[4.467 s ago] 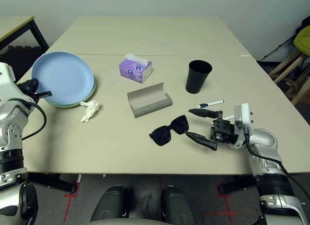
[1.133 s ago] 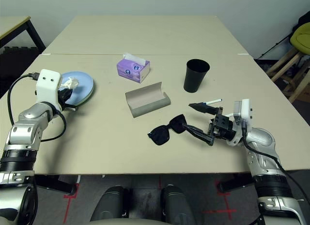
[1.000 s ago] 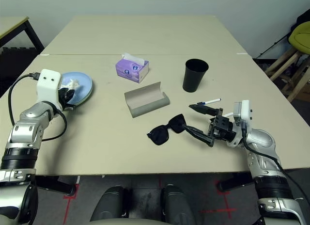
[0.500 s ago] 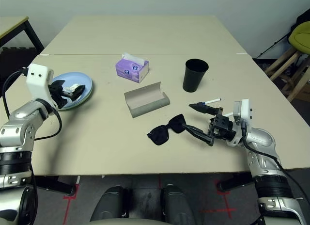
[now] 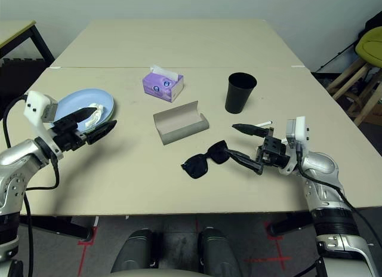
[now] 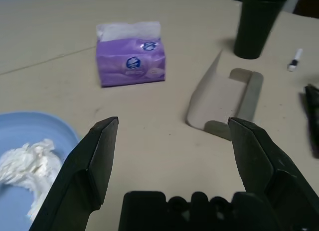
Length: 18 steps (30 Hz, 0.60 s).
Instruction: Organize and tidy the items on the table.
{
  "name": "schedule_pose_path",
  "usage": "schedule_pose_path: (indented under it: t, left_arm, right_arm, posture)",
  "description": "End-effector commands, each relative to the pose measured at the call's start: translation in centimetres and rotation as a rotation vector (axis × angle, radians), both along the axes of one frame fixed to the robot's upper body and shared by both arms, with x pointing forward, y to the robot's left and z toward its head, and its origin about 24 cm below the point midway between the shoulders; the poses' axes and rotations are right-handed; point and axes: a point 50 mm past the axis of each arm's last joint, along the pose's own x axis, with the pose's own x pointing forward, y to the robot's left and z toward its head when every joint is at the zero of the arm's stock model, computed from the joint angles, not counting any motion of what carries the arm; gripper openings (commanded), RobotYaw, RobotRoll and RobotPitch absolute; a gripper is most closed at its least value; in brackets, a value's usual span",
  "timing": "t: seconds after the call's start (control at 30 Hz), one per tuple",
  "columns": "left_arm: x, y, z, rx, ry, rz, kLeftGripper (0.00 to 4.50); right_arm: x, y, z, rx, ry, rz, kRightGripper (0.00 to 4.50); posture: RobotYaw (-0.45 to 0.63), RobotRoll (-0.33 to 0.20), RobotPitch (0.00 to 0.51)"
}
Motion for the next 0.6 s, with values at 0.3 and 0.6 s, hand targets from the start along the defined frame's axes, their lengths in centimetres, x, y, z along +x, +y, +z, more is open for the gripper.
schedule_pose_path:
  t: [0.3, 0.6]
  left_arm:
    - [-2.7, -0.3, 0.1, 0.038, -0.113, -0.257, 4.48]
    - [-4.3, -0.7, -1.5, 0.082, -0.056, -0.450, 4.48]
  right_arm:
    - [0.4, -0.7, 0.4, -0.030, -0.008, -0.002, 4.50]
    - [0.6, -0.7, 0.6, -0.036, -0.014, 0.005, 4.50]
  posture:
    - [0.11, 0.000, 0.039]
    - [0.11, 0.000, 0.042]
